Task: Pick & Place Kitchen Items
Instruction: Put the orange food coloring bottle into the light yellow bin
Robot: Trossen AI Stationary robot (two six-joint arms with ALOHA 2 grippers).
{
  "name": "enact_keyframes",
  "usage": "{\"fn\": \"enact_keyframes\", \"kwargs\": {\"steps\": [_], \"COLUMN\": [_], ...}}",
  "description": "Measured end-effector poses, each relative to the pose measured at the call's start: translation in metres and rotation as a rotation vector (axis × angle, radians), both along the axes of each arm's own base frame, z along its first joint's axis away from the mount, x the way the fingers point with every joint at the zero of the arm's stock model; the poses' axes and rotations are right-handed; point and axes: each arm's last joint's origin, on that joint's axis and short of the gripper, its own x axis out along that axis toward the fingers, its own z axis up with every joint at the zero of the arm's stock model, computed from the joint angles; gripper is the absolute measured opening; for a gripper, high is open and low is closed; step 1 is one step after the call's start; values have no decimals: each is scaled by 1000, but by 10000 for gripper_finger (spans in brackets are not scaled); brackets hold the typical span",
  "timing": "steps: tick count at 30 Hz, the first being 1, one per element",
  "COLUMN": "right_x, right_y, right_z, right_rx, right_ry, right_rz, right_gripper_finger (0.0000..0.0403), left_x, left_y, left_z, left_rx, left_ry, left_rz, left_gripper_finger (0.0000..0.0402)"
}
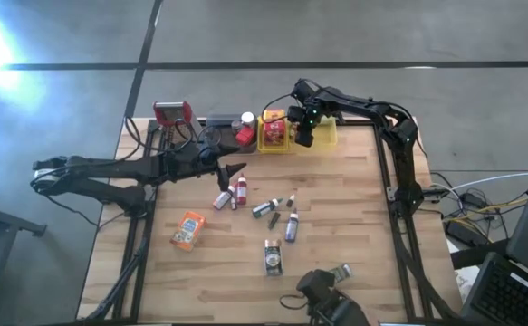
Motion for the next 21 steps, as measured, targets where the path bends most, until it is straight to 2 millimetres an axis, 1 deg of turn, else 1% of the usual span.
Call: {"fn": "enact_keyframes", "kwargs": {"steps": [16,18,21], "right_x": [0,-1,-3], "right_y": [0,2,4], "right_z": [0,4,16], "right_rx": [0,0,-10], "right_ry": [-2,-1,-11], "right_rz": [-3,-3,-2], "right_gripper_finger": [126,134,143], "left_x": [0,0,0], "left_y": [0,0,0], "left_z": [0,0,0], "left_rx": [0,0,0], "left_ry": [0,0,0], "left_rz": [0,0,0], "left_gripper_finger": [284,284,284]}}
